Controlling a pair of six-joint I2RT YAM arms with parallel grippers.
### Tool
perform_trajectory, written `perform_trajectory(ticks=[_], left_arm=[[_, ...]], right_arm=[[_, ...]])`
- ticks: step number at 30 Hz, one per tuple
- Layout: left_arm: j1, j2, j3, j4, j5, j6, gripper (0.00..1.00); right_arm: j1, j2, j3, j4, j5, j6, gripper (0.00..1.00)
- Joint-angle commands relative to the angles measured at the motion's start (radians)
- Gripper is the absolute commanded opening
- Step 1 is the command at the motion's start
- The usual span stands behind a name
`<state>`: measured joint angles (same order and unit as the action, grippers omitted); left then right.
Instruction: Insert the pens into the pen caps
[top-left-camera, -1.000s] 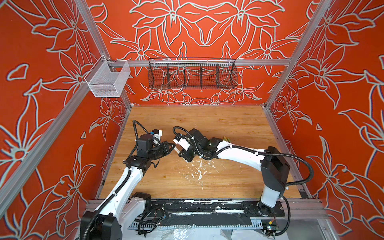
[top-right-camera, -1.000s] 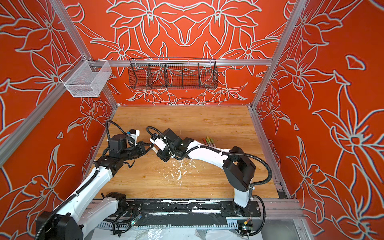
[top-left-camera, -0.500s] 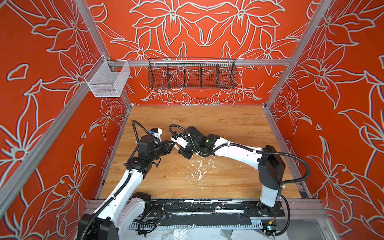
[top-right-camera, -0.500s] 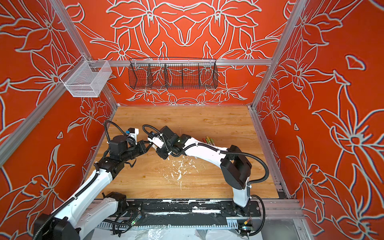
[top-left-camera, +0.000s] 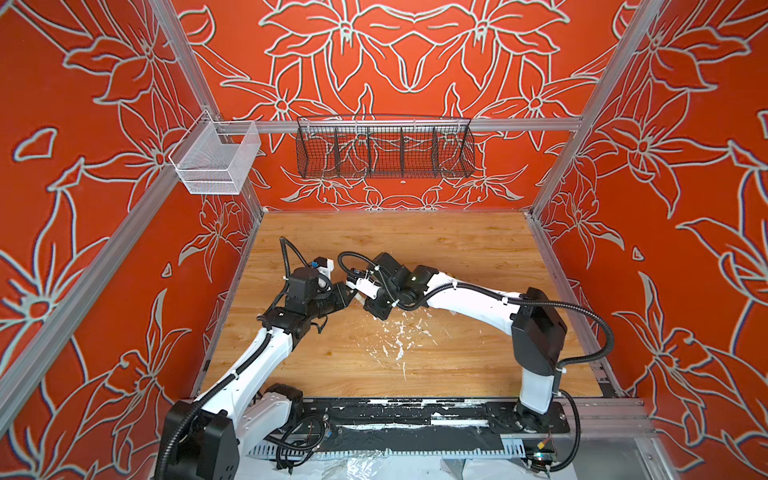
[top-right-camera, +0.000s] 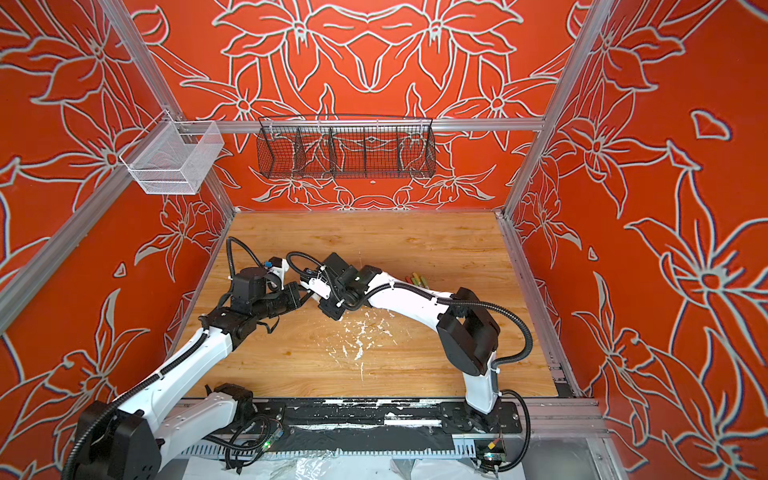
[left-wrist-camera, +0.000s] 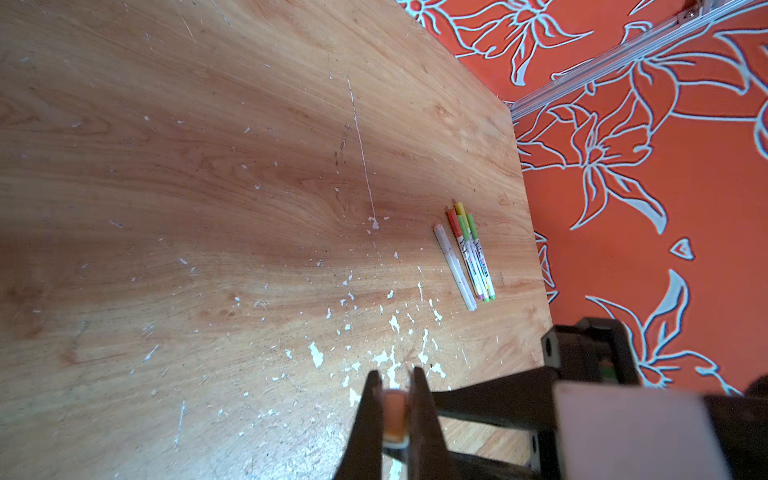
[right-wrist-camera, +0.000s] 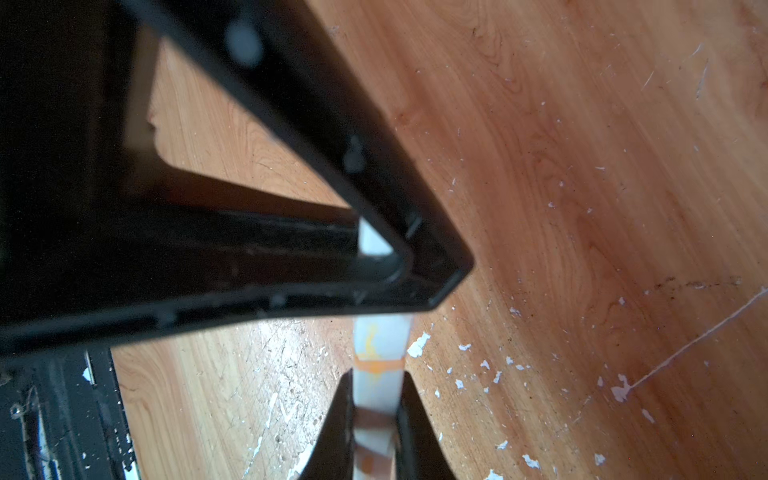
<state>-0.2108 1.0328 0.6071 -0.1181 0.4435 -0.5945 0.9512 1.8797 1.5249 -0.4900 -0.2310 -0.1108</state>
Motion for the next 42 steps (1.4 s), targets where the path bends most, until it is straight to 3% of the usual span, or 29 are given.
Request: perform_trajectory(ticks=[1,2,6,13,18,24,31,36,42], left_arm=[[-0.05,0.021,-0.03,-0.204,0.11,0.033,0.0],[-0.042,0.015,-0.03,-0.198,0.114,0.027,0.0],[0.014,-0.016,-0.033,-0.137,0.152,-0.001,0.22],[0.226,-0.13,-0.004,-0.172,0.209,0.014,0.67],[0.286,-0.173,-0.004,-0.192,0.219,0.012,0.87],[0.291,-0.187,-0.012,-0.213,0.21,0.017,0.96],[0.293,-0.18,-0.009,-0.27,0.155,0.024,0.97],[0.291,-0.11,-0.024,-0.262,0.181,0.01,0.94],[0.182,-0.085,-0.11,-0.173,0.145,-0.056,0.94]], right_arm=[[0.038,-0.088,0.077,0.309,-0.128,-0.062,0.0],[0.038,-0.095,0.059,0.3,-0.124,-0.058,0.0],[0.037,-0.123,-0.01,0.233,-0.097,-0.046,0.0],[0.018,-0.188,-0.15,0.11,0.0,-0.011,0.0],[-0.007,-0.221,-0.207,0.019,0.047,0.01,0.0],[-0.05,-0.248,-0.251,-0.02,0.082,0.042,0.0],[-0.113,-0.23,-0.257,-0.081,0.073,0.063,0.0],[-0.115,-0.228,-0.264,-0.097,0.061,0.068,0.0],[-0.118,-0.186,-0.257,-0.165,-0.051,0.058,0.0]])
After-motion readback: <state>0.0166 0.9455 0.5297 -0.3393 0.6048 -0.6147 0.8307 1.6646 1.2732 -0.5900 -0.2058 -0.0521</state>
